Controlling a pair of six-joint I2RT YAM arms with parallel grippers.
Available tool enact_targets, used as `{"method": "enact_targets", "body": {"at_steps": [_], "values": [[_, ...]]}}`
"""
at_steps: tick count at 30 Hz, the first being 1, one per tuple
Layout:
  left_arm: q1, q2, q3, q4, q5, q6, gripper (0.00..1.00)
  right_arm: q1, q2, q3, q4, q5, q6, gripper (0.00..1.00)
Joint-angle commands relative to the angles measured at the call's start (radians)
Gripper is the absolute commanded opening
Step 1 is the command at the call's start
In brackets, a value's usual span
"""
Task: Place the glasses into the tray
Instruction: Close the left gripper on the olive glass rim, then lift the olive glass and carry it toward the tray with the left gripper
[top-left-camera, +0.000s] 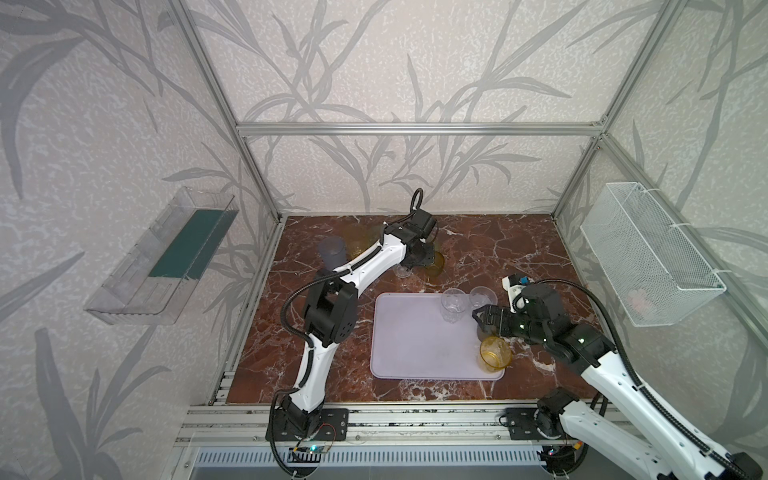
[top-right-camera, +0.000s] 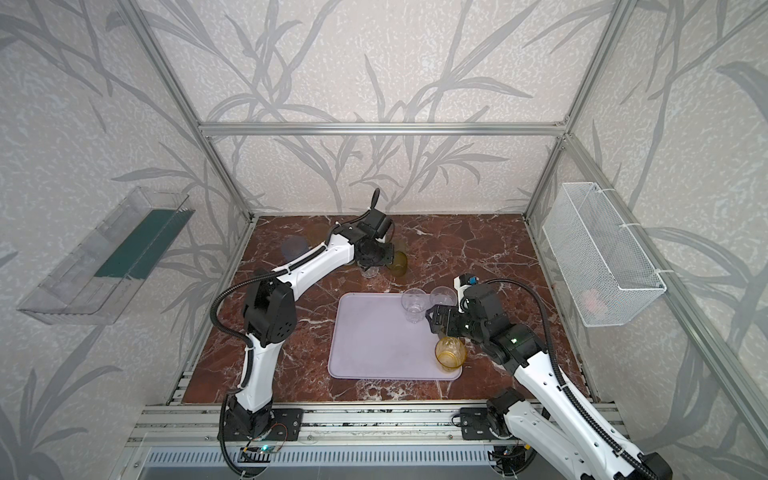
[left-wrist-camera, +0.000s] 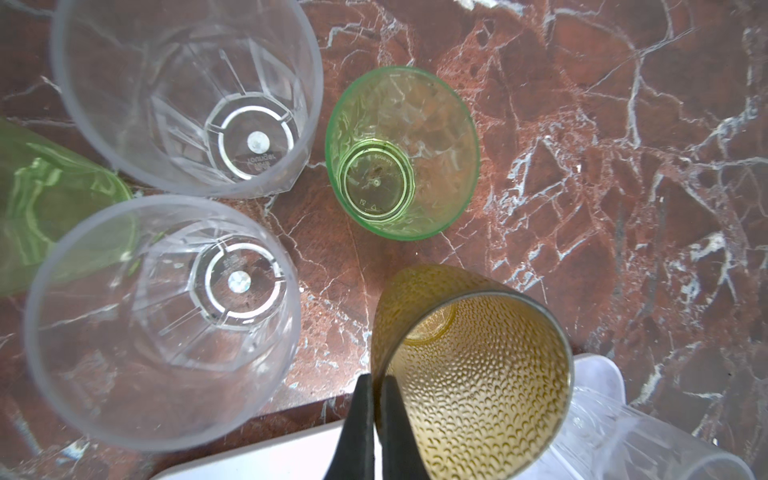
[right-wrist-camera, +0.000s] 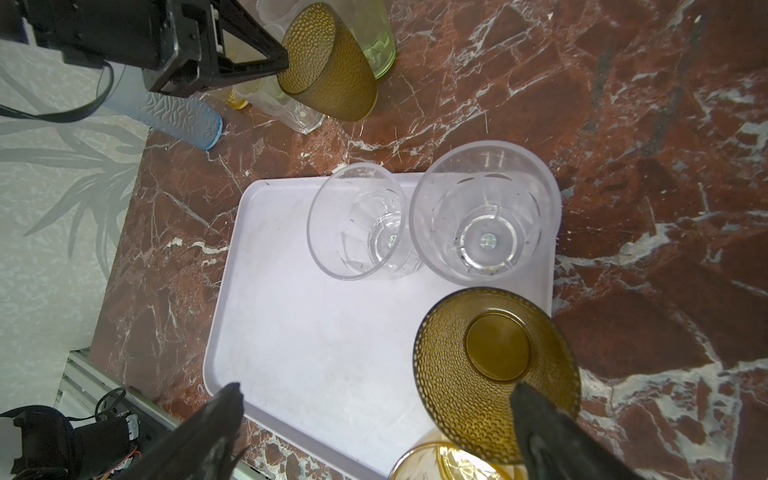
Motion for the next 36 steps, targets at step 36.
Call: {"method": "enact_targets", "body": {"at_steps": [36], "values": [[-0.025,-0.522,-0.344,-0.130,-0.038,0.020,0.00,-0.010,-0.140,-0.071,0.152,-0.196,0.077,0.99]]}}
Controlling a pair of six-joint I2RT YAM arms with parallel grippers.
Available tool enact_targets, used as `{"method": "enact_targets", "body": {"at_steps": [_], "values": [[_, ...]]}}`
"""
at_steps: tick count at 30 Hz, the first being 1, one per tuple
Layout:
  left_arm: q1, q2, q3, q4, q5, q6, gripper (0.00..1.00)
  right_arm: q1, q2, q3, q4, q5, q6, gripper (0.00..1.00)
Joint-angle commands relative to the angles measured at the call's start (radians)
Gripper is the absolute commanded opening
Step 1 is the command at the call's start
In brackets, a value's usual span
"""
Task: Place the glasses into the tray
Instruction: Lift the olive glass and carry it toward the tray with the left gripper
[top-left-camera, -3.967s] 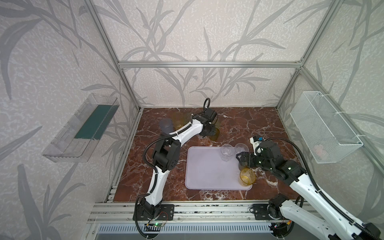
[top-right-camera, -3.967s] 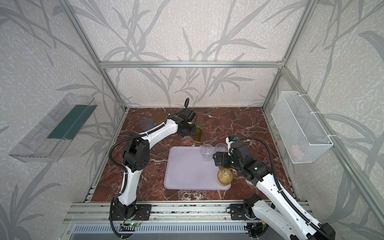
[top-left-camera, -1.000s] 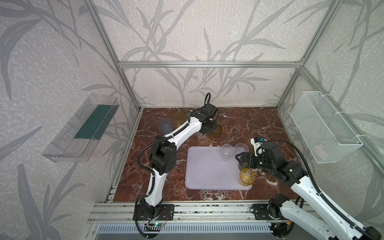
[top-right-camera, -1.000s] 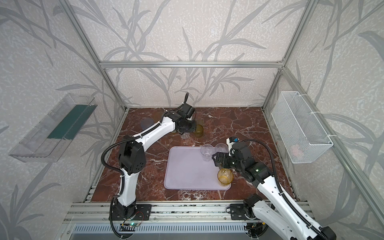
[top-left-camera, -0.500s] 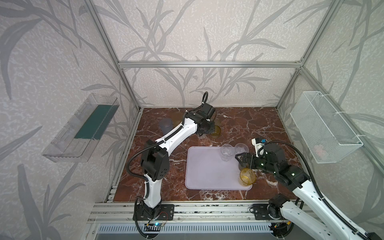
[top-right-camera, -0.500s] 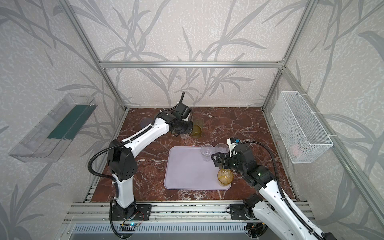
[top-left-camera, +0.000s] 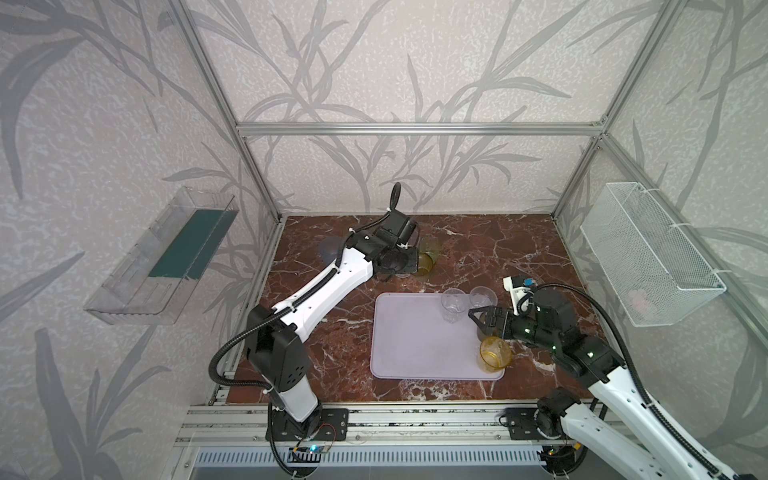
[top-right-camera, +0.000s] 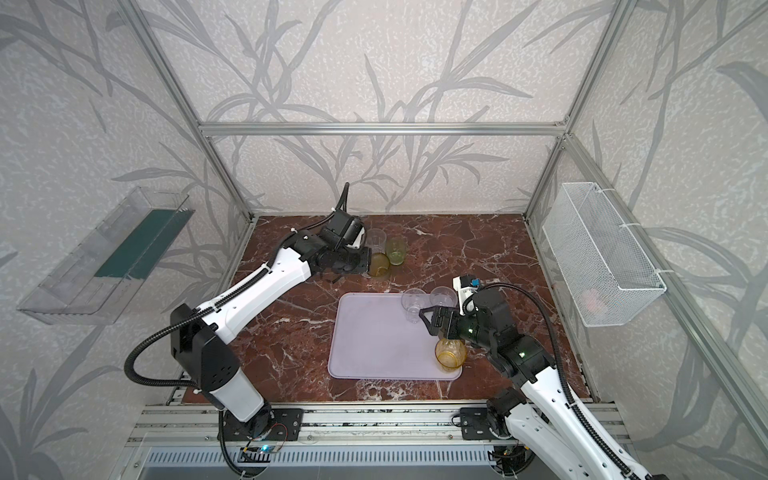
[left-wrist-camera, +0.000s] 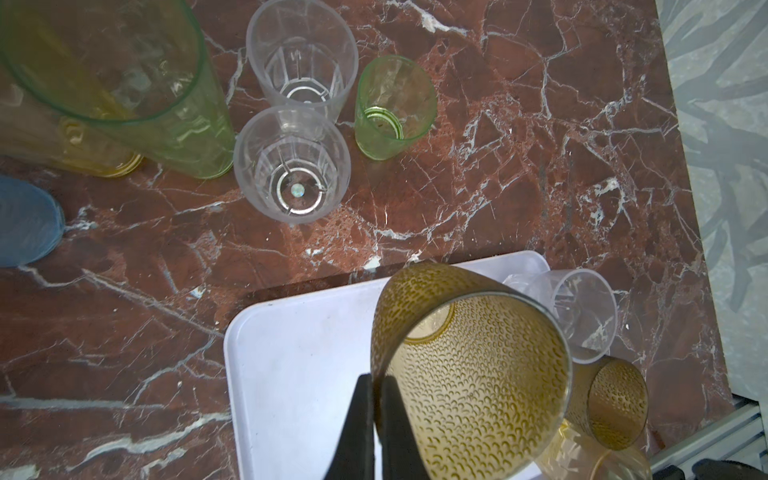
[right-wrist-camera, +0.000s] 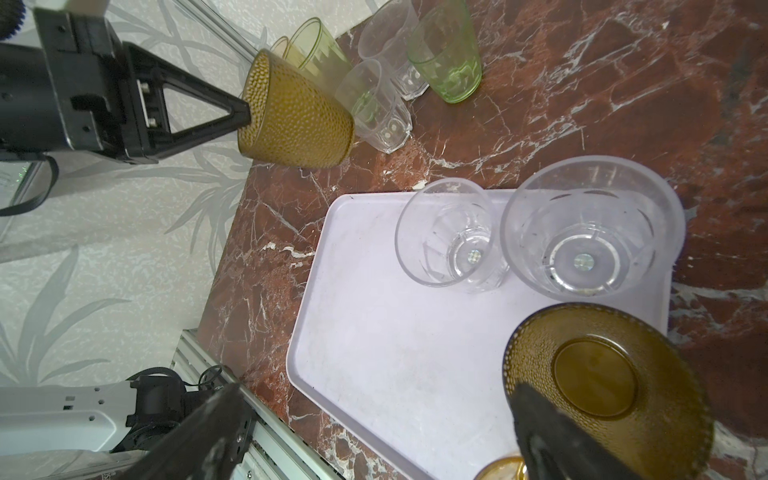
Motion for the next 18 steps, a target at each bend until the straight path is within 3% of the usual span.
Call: {"method": "enact_targets", "body": {"at_steps": [1,9,18], "values": [[-0.008,-0.061,-0.044,-0.052,-0.035,0.012,0.00,-0.004,-0.019,-0.008,0.024,-0.037,0.032,0.99],[-0.030,-0.148,-0.166,-0.052,-0.040,-0.002,0.00,-0.005,-0.042,-0.043,0.046,-0.065,0.063,0.99],[-0.144,-0.185,-0.248,-0.012,-0.048,-0.021,0.00,-0.007,-0.093,-0.065,-0.012,-0.061,0.033,0.99]]}}
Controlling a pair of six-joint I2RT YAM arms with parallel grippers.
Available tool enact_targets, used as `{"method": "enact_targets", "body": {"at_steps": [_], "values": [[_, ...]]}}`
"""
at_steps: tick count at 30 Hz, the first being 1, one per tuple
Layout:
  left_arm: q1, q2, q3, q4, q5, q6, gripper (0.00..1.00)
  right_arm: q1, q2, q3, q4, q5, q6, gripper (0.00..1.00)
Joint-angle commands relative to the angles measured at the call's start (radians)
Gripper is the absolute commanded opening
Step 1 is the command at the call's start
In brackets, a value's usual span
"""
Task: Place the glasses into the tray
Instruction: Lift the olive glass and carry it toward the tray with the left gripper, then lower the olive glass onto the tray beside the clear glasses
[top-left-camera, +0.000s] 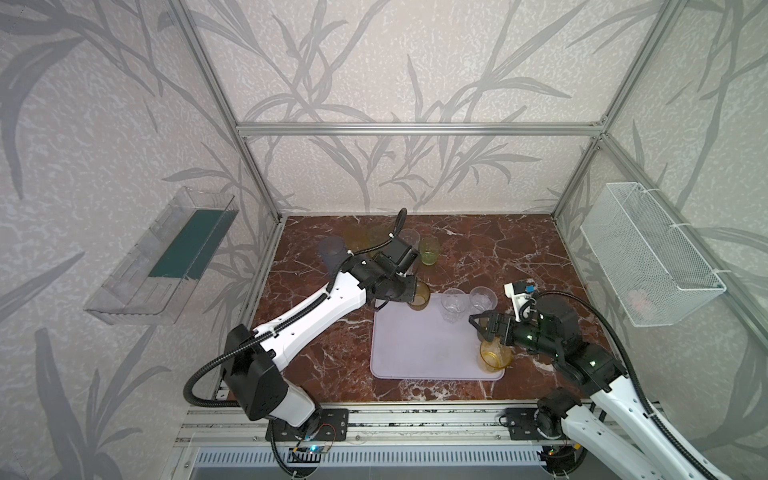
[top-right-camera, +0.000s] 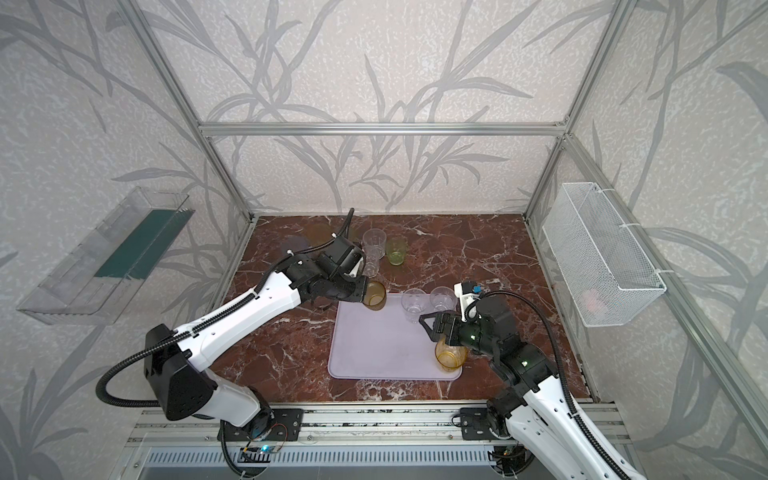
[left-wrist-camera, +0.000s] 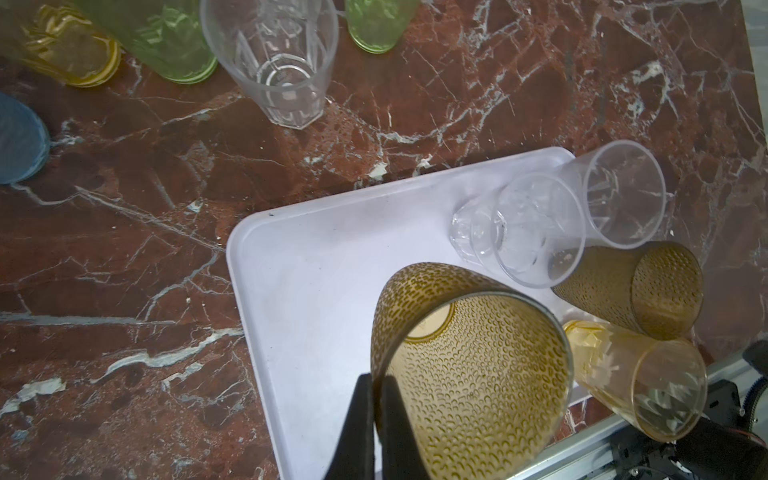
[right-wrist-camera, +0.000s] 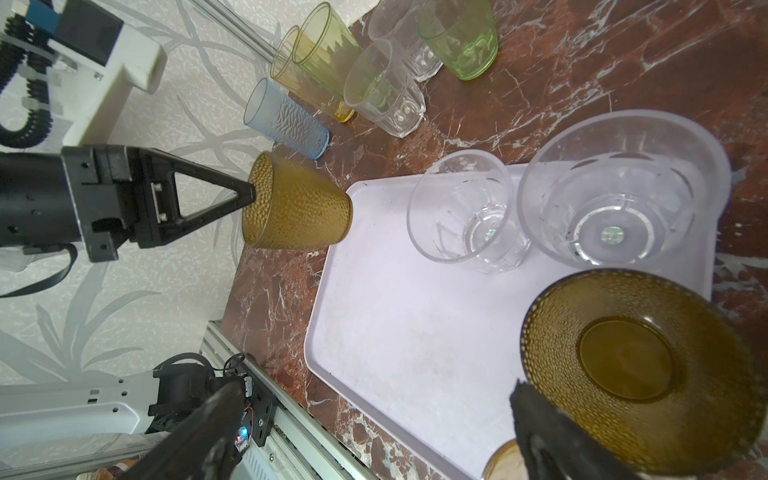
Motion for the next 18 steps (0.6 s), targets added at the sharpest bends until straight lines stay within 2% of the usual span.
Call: {"method": "enact_targets", "body": {"at_steps": [1,9,18], "values": [[-0.030,-0.036,-0.048,0.023,-0.020,-0.022,0.00,-0.004,-0.029,-0.005,-0.027,-0.012,-0.020,0.99],[-0.075,-0.042,-0.123,0.117,-0.018,-0.052,0.00,-0.006,-0.071,-0.022,-0.049,-0.006,-0.004,0.99],[-0.110,0.012,-0.129,0.202,0.006,-0.070,0.00,-0.006,-0.088,-0.026,-0.067,0.011,0.004,0.99]]}}
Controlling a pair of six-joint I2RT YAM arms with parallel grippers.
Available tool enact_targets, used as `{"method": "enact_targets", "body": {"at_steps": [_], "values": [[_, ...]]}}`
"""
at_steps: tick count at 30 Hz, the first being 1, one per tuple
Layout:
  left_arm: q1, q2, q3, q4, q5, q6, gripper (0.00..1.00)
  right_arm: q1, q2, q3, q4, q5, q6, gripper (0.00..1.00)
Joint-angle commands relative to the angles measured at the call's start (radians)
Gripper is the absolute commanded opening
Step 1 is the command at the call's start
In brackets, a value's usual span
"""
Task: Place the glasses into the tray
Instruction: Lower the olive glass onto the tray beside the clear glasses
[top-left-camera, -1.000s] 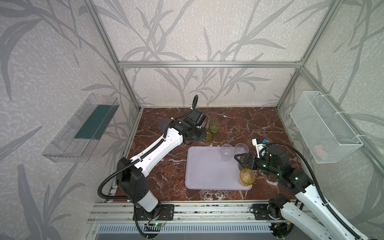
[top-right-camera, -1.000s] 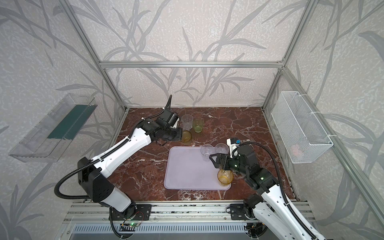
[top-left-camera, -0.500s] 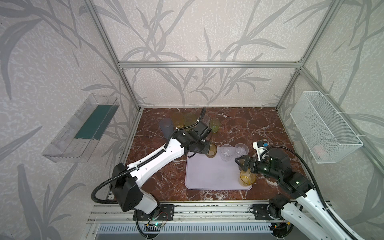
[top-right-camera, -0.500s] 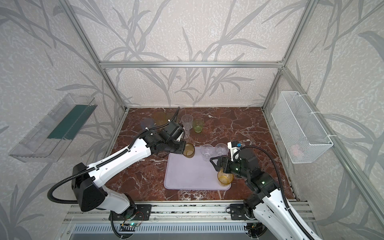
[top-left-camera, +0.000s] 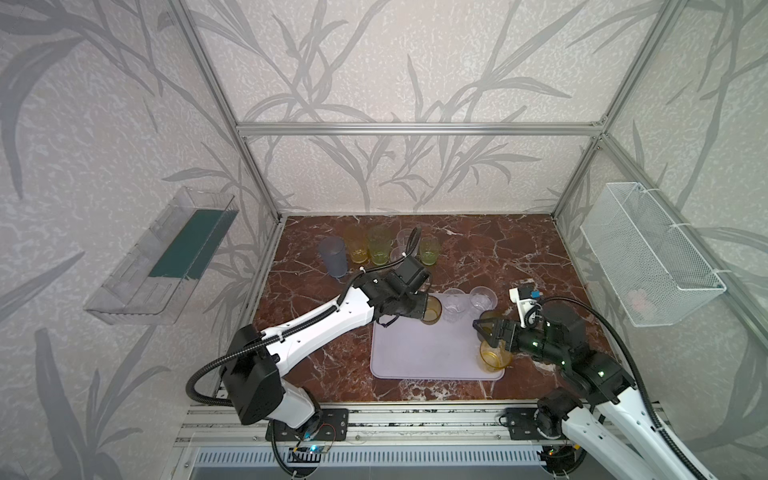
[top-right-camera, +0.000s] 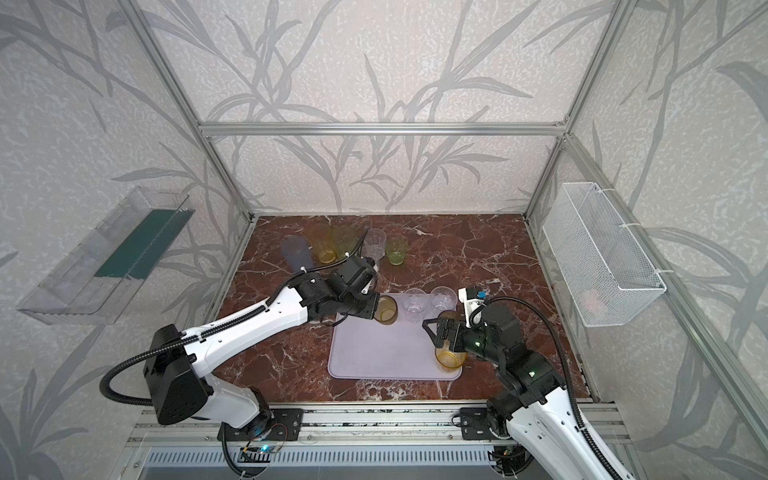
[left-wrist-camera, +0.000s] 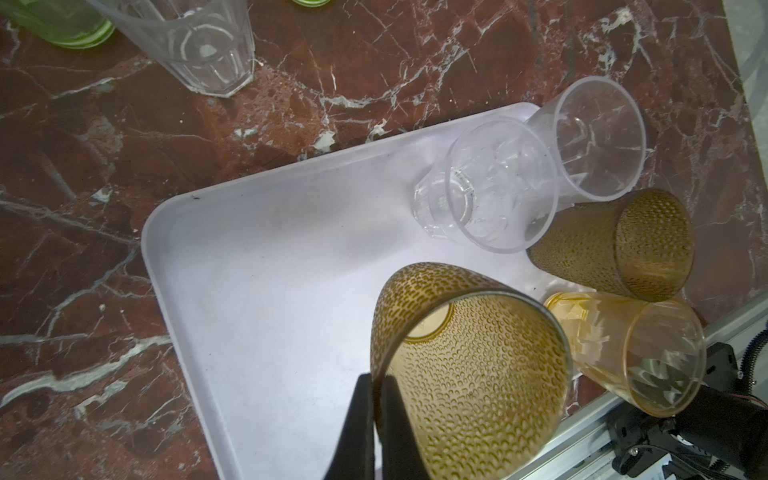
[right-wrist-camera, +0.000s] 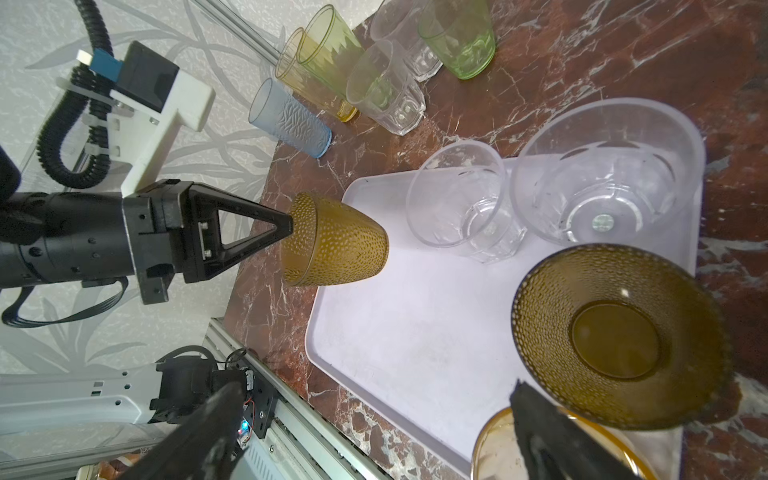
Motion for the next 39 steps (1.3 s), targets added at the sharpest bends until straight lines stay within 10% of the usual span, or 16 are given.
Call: {"method": "enact_targets", "body": {"at_steps": [1,39], "values": [[-0.013,0.029,0.000,0.056,0.009,-0.021,0.00,-0.004,-0.014,-0.009,-0.014,0.009,0.001,0.99],[-0.092,0.309,0.154,0.084,0.070,0.001,0.00,-0.006,-0.094,-0.014,-0.086,0.055,0.010,0.99]]}}
